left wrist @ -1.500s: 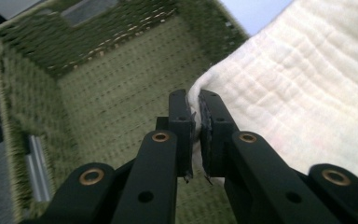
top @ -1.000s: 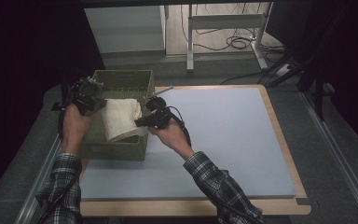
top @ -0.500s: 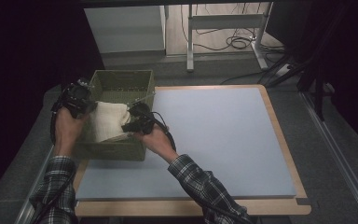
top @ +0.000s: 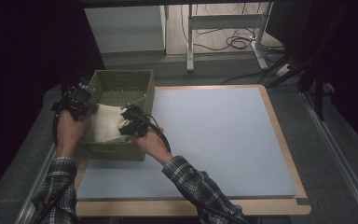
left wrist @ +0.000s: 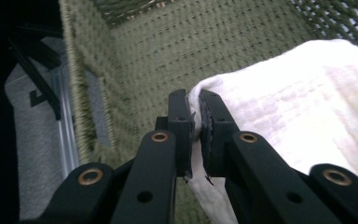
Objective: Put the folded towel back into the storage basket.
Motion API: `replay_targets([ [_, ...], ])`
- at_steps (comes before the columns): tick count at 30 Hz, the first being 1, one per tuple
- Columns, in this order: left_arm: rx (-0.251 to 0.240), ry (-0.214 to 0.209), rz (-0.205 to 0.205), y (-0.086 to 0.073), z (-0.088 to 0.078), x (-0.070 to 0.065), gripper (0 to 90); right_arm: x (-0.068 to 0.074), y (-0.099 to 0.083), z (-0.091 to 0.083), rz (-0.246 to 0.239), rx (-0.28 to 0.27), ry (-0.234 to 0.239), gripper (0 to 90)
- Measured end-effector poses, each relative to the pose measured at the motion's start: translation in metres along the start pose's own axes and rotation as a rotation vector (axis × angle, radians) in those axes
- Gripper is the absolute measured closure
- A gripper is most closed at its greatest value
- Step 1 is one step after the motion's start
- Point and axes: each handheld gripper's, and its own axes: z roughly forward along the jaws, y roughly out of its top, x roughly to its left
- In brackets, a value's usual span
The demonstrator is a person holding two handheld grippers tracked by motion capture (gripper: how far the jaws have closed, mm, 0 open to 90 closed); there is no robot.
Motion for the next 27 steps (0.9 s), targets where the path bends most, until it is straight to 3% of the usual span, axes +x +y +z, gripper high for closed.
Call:
replay_targets([
  [8, 0.006, -0.006, 0.011, 0.003, 0.009, -0.007, 83.9, -0.007, -0.003, 0.001, 0.031, 0.012, -0.008, 81.9],
  [15, -0.001, 0.002, -0.010, -0.003, 0.006, 0.001, 83.9, -0.005, 0.001, 0.002, 0.027, 0.005, -0.021, 81.4],
  [27, 0.027, -0.035, 0.042, 0.006, 0.031, -0.022, 83.0, -0.001, -0.010, 0.002, 0.022, 0.015, -0.044, 78.0],
])
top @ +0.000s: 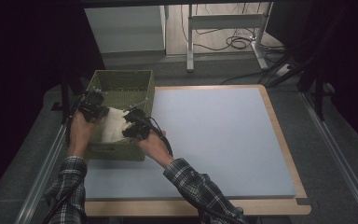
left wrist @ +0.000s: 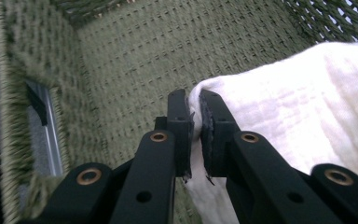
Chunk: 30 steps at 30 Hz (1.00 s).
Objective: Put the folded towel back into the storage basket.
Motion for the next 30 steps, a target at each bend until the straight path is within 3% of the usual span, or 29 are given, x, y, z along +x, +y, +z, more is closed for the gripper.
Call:
replay_targets([
  [2, 0.000, -0.004, 0.001, 0.001, 0.002, -0.002, 78.4, 0.001, 0.000, -0.001, -0.002, -0.002, 0.006, 73.4],
  [4, -0.009, -0.015, -0.007, 0.001, 0.003, -0.004, 67.2, -0.001, 0.000, -0.005, 0.005, -0.016, 0.021, 68.5],
  [10, -0.023, -0.029, -0.019, 0.001, -0.001, -0.004, 54.6, -0.008, 0.007, -0.022, -0.023, -0.052, 0.001, 61.9],
  [15, -0.028, -0.042, -0.030, 0.000, -0.002, -0.005, 49.3, -0.014, 0.009, -0.034, -0.057, -0.069, -0.012, 56.9],
  [30, -0.043, -0.142, -0.069, 0.003, 0.002, -0.018, 27.2, -0.021, 0.004, -0.066, -0.180, -0.100, -0.055, 36.8],
])
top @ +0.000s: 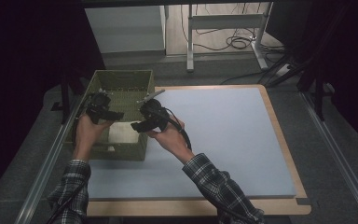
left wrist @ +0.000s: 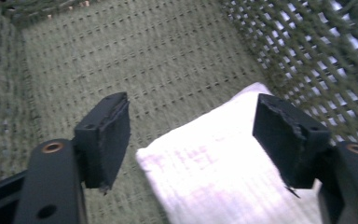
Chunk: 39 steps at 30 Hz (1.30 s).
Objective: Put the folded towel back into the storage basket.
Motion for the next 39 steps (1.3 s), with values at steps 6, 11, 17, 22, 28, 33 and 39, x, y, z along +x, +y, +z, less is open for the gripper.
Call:
replay_targets([
  [6, -0.003, -0.032, -0.002, 0.001, 0.000, -0.008, 20.7, -0.005, -0.010, -0.009, -0.023, 0.000, 0.002, 29.9],
  [11, -0.001, -0.056, 0.000, 0.001, 0.001, -0.014, 14.7, -0.013, -0.022, -0.016, -0.037, 0.010, 0.003, 26.4],
  [17, -0.002, -0.098, -0.020, 0.002, 0.001, -0.020, 11.5, -0.024, -0.037, -0.025, -0.031, 0.024, 0.011, 23.7],
  [22, 0.004, -0.138, -0.027, 0.006, -0.001, -0.029, 9.3, -0.034, -0.053, -0.035, -0.042, 0.030, -0.005, 21.8],
  [28, -0.005, -0.168, -0.023, 0.011, -0.007, -0.039, 7.7, -0.044, -0.073, -0.048, -0.039, 0.029, -0.013, 19.1],
  [33, -0.014, -0.189, 0.000, 0.016, -0.013, -0.051, 6.4, -0.049, -0.086, -0.059, -0.037, 0.028, -0.015, 17.2],
  [39, -0.024, -0.212, 0.042, 0.021, -0.018, -0.071, 4.7, -0.054, -0.104, -0.074, -0.032, 0.032, -0.020, 15.1],
])
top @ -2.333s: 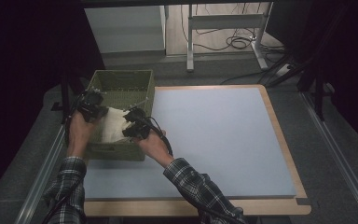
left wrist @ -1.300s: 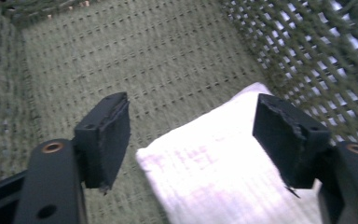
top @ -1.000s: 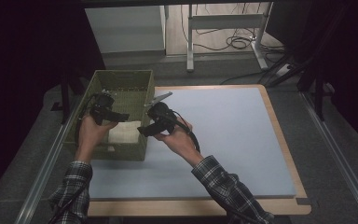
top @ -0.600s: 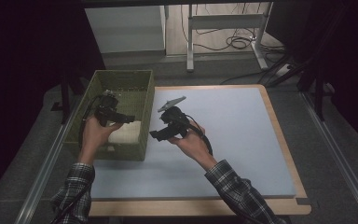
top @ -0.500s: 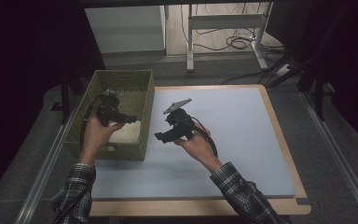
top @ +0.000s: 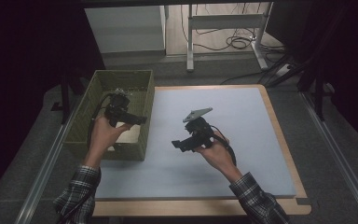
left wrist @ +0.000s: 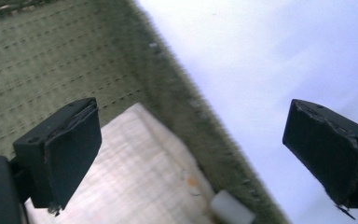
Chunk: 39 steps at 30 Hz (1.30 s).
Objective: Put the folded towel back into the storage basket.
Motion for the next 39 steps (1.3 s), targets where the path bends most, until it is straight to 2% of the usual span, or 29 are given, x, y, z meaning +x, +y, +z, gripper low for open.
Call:
replay_targets([
  [2, 0.000, 0.001, 0.006, 0.001, 0.000, -0.002, 4.4, -0.001, -0.006, -0.003, -0.006, 0.007, -0.003, 14.6],
  [3, 0.000, -0.007, 0.025, 0.002, 0.001, -0.010, 4.1, -0.002, -0.010, -0.006, -0.008, 0.010, -0.006, 14.2],
  [4, 0.000, -0.007, 0.025, 0.002, 0.001, -0.010, 3.9, -0.003, -0.013, -0.007, -0.010, 0.010, -0.008, 14.0],
  [8, 0.000, -0.013, 0.070, 0.005, 0.004, -0.024, 3.1, -0.006, -0.024, -0.014, -0.003, 0.014, -0.007, 12.9],
  [9, 0.000, -0.013, 0.070, 0.005, 0.004, -0.024, 3.1, -0.006, -0.024, -0.014, -0.003, 0.014, -0.007, 12.9],
  [12, -0.006, -0.020, 0.097, 0.005, 0.008, -0.035, 2.9, -0.010, -0.035, -0.020, 0.000, 0.020, -0.008, 11.6],
  [20, -0.044, -0.057, 0.128, 0.005, 0.014, -0.055, 3.0, -0.018, -0.050, -0.035, 0.009, 0.013, -0.019, 10.4],
  [27, -0.089, -0.080, 0.180, 0.003, 0.022, -0.080, 3.0, -0.025, -0.066, -0.055, 0.004, 0.013, -0.048, 9.3],
  [28, -0.094, -0.094, 0.188, 0.002, 0.024, -0.086, 3.1, -0.027, -0.070, -0.059, 0.005, 0.014, -0.058, 9.1],
  [30, -0.096, -0.100, 0.193, 0.002, 0.024, -0.089, 3.0, -0.027, -0.072, -0.062, 0.006, 0.013, -0.063, 9.0],
  [33, -0.106, -0.127, 0.225, -0.003, 0.028, -0.104, 2.5, -0.030, -0.079, -0.071, 0.006, 0.008, -0.073, 8.7],
  [34, -0.106, -0.127, 0.225, -0.003, 0.028, -0.104, 2.2, -0.030, -0.082, -0.074, 0.005, 0.005, -0.076, 8.6],
  [35, -0.111, -0.142, 0.241, -0.007, 0.030, -0.111, 2.1, -0.030, -0.084, -0.076, 0.003, 0.002, -0.080, 8.4],
  [37, -0.119, -0.161, 0.248, -0.011, 0.032, -0.119, 1.7, -0.030, -0.088, -0.079, 0.002, 0.002, -0.082, 8.1],
  [39, -0.127, -0.164, 0.260, -0.015, 0.034, -0.126, 1.3, -0.029, -0.091, -0.083, -0.003, 0.002, -0.092, 7.8],
])
